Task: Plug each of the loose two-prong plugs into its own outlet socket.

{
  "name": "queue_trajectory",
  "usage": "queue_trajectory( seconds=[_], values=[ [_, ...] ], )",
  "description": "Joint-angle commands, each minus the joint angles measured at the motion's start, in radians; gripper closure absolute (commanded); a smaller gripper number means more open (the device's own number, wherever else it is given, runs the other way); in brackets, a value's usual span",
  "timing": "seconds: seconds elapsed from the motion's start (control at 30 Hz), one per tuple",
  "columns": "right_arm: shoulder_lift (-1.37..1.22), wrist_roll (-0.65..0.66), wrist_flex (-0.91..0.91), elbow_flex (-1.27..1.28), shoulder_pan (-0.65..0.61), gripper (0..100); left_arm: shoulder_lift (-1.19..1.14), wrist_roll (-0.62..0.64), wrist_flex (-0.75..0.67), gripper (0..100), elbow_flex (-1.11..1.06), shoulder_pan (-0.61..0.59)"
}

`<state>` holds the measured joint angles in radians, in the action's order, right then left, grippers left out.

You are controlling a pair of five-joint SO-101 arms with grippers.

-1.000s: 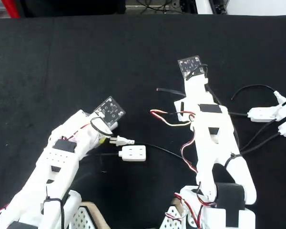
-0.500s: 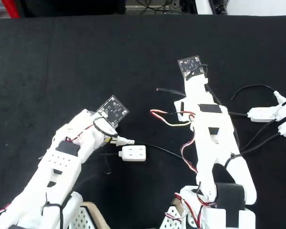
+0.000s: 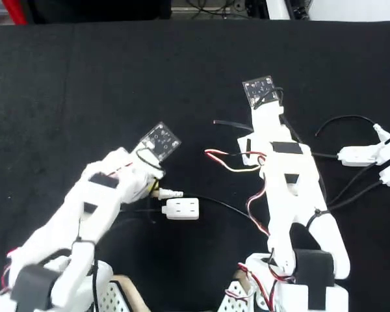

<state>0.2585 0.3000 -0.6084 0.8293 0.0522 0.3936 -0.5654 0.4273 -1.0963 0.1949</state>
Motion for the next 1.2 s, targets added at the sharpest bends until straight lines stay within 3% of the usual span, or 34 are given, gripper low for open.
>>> queue_trajectory(
  seconds=[0.0, 0.4, 0.6, 0.7, 0.87, 1.03, 1.17],
  values=[
    [0.041, 0.008, 0.011, -0.004, 0.012, 98.7, -0.101, 0.009, 0.114, 77, 0.180, -0.013],
    [0.041, 0.008, 0.011, -0.004, 0.012, 98.7, -0.321, 0.006, 0.285, 77, 0.450, -0.099],
    [0.041, 0.008, 0.011, -0.004, 0.012, 98.7, -0.356, 0.008, 0.295, 77, 0.504, -0.142],
    [0.041, 0.008, 0.011, -0.005, 0.012, 98.7, -0.327, 0.014, 0.295, 77, 0.487, -0.140],
    [0.041, 0.008, 0.011, -0.007, 0.015, 98.7, -0.198, 0.164, 0.219, 70, 0.395, -0.156],
    [0.041, 0.008, 0.011, -0.007, 0.014, 98.7, -0.014, 0.164, 0.195, 66, 0.251, -0.151],
    [0.041, 0.008, 0.011, -0.008, 0.014, 98.7, 0.155, 0.118, 0.196, 66, 0.104, -0.067]
  ],
)
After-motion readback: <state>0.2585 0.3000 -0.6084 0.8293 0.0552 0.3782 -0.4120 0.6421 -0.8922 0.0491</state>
